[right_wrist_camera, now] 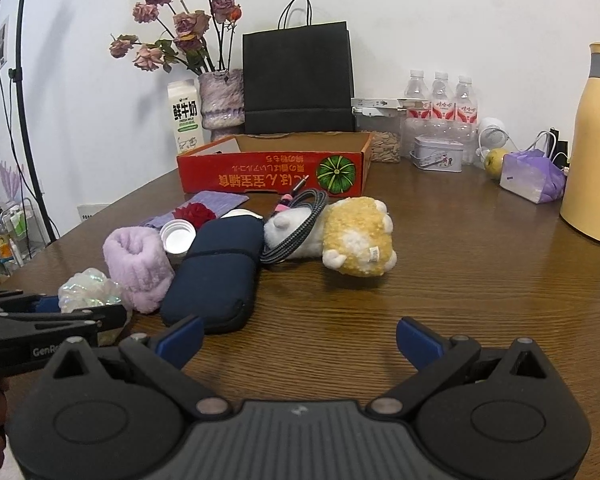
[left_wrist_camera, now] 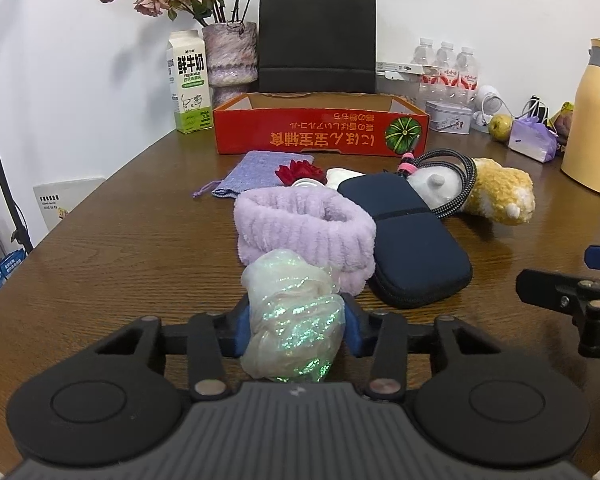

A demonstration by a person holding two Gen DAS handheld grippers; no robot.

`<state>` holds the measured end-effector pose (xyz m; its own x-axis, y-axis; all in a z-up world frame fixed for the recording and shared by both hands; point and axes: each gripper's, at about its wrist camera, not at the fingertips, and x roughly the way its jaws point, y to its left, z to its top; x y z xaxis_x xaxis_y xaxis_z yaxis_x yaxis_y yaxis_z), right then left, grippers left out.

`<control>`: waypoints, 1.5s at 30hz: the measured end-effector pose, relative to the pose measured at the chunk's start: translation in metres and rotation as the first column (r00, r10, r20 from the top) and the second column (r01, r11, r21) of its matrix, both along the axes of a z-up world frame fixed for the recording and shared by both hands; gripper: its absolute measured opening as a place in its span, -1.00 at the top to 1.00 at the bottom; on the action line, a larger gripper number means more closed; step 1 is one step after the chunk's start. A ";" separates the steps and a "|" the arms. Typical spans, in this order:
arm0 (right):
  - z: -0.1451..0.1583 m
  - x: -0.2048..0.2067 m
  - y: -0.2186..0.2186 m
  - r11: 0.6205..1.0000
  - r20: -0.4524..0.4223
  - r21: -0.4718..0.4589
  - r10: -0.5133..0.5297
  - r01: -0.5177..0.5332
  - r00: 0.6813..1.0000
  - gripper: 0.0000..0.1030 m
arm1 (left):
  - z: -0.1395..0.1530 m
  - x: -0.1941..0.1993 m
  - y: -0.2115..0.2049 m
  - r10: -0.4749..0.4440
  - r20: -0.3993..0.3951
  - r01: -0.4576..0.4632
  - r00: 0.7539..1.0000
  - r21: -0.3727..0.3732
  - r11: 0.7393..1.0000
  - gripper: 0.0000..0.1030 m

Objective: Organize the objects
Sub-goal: 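Grasp the iridescent plastic bag with the left tool and lift it, then grasp the lavender fuzzy headband with the right tool while the left tool holds the bag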

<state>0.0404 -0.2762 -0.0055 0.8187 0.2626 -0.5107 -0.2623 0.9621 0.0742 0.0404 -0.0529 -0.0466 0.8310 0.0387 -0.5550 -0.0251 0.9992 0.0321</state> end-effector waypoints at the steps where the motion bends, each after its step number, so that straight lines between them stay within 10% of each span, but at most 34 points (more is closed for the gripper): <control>1: 0.000 0.000 0.001 1.000 0.000 0.000 0.001 -0.001 1.000 -1.00 | 0.000 -0.001 0.001 -0.001 0.001 0.001 1.000 -0.002 1.000 0.17; 45: 0.010 0.030 0.133 0.978 0.027 -0.078 0.196 -0.194 0.980 -0.99 | 0.034 -0.006 0.117 0.072 0.128 -0.068 0.989 -0.039 0.997 0.20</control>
<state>0.0703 -0.1429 0.0050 0.7729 0.3810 -0.5074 -0.4466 0.8947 -0.0086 0.0346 0.0637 -0.0128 0.8917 0.0821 -0.4451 -0.0969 0.9952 -0.0106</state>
